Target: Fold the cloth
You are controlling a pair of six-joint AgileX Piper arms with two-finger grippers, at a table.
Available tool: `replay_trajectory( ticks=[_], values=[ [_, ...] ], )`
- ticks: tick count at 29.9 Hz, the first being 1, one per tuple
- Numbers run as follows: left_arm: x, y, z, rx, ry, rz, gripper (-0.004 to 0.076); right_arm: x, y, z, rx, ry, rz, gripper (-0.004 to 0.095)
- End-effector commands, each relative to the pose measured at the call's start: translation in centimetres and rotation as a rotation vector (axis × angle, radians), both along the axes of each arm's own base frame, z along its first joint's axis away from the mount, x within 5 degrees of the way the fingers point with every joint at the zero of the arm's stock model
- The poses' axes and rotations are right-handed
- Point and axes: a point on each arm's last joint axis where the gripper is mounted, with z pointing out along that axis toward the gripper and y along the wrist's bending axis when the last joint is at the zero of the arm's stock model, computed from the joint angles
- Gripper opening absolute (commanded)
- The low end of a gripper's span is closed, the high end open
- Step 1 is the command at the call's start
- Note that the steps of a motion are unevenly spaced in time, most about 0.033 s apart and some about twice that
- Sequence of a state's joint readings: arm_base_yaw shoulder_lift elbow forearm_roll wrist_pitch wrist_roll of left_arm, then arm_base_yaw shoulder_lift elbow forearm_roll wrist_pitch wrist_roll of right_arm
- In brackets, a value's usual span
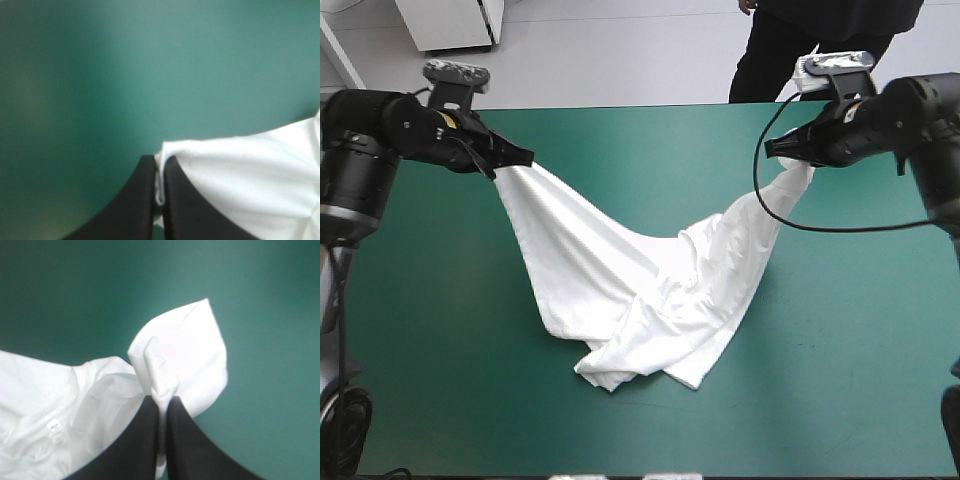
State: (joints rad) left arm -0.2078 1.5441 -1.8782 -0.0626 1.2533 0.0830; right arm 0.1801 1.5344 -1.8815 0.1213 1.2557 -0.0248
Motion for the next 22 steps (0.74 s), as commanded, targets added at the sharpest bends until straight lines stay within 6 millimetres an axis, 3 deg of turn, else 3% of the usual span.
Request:
replay_trajectory(
  ticks=[1,6,11,18,22],
  values=[
    [-5.4,0.9,6.5,-0.063,-0.207,-0.011,-0.0009,-6.1,-0.9,5.9,0.030,-0.252,0.040,-0.0017],
    [-9.8,1.6,11.3,-0.137,-0.391,-0.018,-0.0009,-12.3,-2.0,10.2,0.088,-0.514,0.035,-0.0017],
    [-14.2,2.4,15.4,-0.191,-0.577,-0.037,-0.0009,-16.7,-2.8,12.8,0.109,-0.704,0.034,-0.0017],
    [-19.8,3.1,20.0,-0.290,-0.864,-0.083,-0.0009,-20.7,-3.6,17.1,0.089,-0.932,0.052,-0.0017],
    [-22.6,3.2,21.7,-0.366,-1.000,-0.136,-0.0009,-21.9,-3.8,18.6,0.091,-1.002,0.050,-0.0017]
  ],
)
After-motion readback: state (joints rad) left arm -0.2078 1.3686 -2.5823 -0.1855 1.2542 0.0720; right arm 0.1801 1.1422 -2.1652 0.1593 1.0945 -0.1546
